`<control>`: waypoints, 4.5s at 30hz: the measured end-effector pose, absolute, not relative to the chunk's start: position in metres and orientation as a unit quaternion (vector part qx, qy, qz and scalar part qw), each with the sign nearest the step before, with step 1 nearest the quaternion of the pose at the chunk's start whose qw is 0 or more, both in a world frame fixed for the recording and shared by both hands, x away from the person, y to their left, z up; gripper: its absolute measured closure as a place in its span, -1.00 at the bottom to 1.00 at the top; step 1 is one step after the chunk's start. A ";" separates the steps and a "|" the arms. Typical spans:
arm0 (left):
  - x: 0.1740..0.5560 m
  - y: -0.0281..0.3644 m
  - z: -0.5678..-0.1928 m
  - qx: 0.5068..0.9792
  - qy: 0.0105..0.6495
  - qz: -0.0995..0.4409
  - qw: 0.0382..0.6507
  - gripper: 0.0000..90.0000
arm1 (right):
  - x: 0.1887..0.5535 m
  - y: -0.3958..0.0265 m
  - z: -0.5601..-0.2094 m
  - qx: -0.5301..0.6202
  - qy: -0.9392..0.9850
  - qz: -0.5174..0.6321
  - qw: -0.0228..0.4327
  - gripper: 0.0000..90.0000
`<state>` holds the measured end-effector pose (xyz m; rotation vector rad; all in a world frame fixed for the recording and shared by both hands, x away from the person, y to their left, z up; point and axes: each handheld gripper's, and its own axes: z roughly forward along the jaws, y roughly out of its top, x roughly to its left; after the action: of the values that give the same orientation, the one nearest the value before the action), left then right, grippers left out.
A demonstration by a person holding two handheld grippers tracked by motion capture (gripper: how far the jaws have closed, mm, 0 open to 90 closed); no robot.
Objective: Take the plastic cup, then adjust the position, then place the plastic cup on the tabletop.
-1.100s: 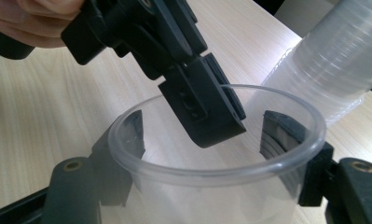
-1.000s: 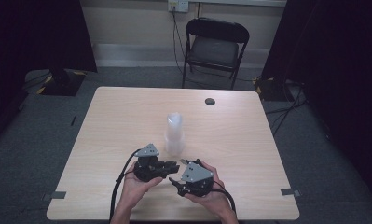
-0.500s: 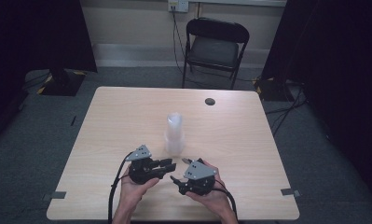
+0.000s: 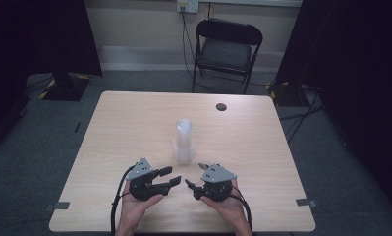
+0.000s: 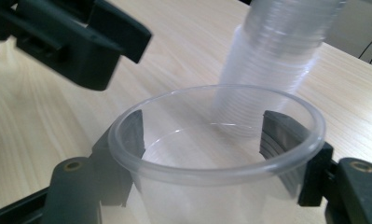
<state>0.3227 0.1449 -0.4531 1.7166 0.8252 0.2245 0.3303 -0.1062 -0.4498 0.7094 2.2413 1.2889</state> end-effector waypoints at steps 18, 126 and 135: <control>0.318 0.166 -0.465 0.719 0.393 0.144 0.556 -0.42 | 0.360 -0.138 -0.444 0.347 0.760 0.501 0.227 -0.32; 0.316 0.182 -0.476 0.709 0.418 0.192 0.535 -0.51 | 0.465 -0.168 -0.477 0.445 0.729 0.468 0.229 -0.36; 0.317 0.186 -0.474 0.709 0.426 0.191 0.528 -0.51 | 0.463 -0.170 -0.483 0.463 0.728 0.459 0.214 -0.50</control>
<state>0.3165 0.1861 -0.4744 1.6938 1.0182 0.4558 0.4627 -0.1698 -0.4827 1.2835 2.0202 1.2726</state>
